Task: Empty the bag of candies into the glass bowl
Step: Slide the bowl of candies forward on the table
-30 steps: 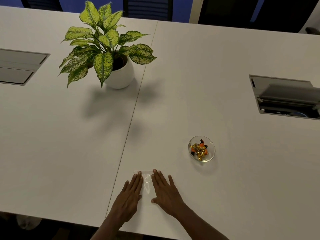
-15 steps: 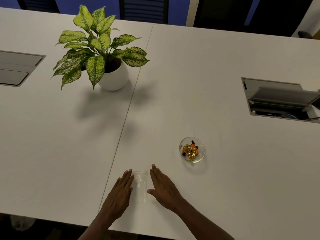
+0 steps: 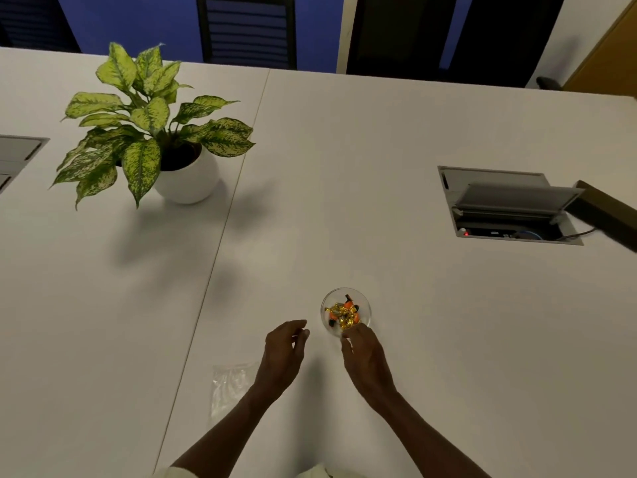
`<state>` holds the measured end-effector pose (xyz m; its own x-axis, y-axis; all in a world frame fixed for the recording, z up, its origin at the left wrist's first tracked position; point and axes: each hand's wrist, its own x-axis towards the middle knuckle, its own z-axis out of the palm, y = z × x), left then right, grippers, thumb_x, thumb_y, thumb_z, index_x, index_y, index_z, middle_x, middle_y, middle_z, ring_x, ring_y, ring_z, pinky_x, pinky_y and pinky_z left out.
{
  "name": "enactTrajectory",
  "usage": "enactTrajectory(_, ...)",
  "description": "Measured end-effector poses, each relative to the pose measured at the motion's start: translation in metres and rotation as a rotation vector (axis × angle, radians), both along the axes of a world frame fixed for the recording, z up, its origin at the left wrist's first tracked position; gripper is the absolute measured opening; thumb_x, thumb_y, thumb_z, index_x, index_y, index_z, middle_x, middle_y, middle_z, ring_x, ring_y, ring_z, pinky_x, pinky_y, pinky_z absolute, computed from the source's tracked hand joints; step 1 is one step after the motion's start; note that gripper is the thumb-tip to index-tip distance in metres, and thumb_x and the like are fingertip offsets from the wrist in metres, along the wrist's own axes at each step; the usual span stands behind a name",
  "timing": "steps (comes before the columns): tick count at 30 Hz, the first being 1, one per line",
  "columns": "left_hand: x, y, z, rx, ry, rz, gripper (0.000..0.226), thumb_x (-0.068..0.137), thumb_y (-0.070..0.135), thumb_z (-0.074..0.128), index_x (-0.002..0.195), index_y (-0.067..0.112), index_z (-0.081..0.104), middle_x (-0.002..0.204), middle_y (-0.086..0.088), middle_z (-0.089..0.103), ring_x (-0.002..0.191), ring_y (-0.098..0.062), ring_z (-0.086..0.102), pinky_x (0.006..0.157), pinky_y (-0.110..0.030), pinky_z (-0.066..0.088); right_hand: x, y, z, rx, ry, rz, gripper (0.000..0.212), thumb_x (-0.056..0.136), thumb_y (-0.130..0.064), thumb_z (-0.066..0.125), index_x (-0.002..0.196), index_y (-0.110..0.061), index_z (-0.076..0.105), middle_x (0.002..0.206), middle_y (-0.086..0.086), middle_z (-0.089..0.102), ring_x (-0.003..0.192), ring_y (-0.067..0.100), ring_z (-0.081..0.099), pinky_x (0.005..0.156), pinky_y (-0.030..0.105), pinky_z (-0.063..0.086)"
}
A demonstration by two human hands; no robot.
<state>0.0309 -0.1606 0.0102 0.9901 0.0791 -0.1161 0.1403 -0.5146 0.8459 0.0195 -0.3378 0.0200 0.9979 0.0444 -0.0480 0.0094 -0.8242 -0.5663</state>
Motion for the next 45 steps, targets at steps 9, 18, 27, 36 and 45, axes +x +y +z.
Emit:
enactTrajectory(9, 0.041, -0.034, -0.003, 0.006, 0.228, 0.051, 0.021, 0.096, 0.019, 0.058, 0.109, 0.006, 0.069, 0.103, -0.010, 0.072, 0.100, -0.025, 0.066, 0.085, -0.024, 0.041, 0.040, -0.043, -0.009, 0.100, 0.172, -0.325, 0.028, 0.096, -0.016, 0.058, 0.119, 0.000, 0.058, 0.111, 0.017, 0.064, 0.104, 0.029, 0.063, 0.087, 0.035, 0.054)
enactTrajectory(18, 0.052, -0.056, -0.011, -0.044, 0.304, 0.123, 0.019, 0.094, 0.016, 0.061, 0.094, 0.005, 0.077, 0.079, -0.010, 0.078, 0.064, -0.018, 0.072, 0.076, -0.034, 0.059, 0.066, -0.047, -0.021, 0.176, 0.319, -0.301, 0.031, 0.097, -0.020, 0.057, 0.118, 0.003, 0.060, 0.108, 0.021, 0.071, 0.105, 0.034, 0.067, 0.083, 0.034, 0.052)
enactTrajectory(27, 0.057, -0.059, -0.014, -0.032, 0.358, 0.145, 0.023, 0.092, 0.015, 0.063, 0.079, 0.005, 0.080, 0.063, -0.014, 0.076, 0.059, -0.025, 0.074, 0.069, -0.038, 0.062, 0.073, -0.048, -0.026, 0.173, 0.337, -0.316, 0.020, 0.096, -0.008, 0.053, 0.088, 0.008, 0.062, 0.081, 0.020, 0.070, 0.075, 0.032, 0.071, 0.066, 0.049, 0.061)
enactTrajectory(36, 0.096, -0.036, 0.016, -0.076, 0.363, 0.118, 0.016, 0.088, 0.012, 0.067, 0.083, 0.003, 0.080, 0.063, -0.015, 0.076, 0.054, -0.024, 0.074, 0.060, -0.037, 0.064, 0.105, -0.039, 0.004, 0.248, 0.333, -0.297, 0.019, 0.093, -0.005, 0.057, 0.082, 0.008, 0.066, 0.080, 0.019, 0.069, 0.068, 0.029, 0.071, 0.057, 0.043, 0.063)
enactTrajectory(45, 0.183, -0.022, 0.049, -0.117, 0.266, 0.137, 0.014, 0.087, 0.008, 0.068, 0.091, 0.001, 0.079, 0.067, -0.018, 0.076, 0.048, -0.015, 0.070, 0.049, -0.015, 0.056, 0.197, -0.029, 0.030, 0.284, 0.259, -0.284, 0.024, 0.095, -0.005, 0.056, 0.108, 0.012, 0.066, 0.105, 0.028, 0.071, 0.084, 0.041, 0.073, 0.049, 0.021, 0.054)
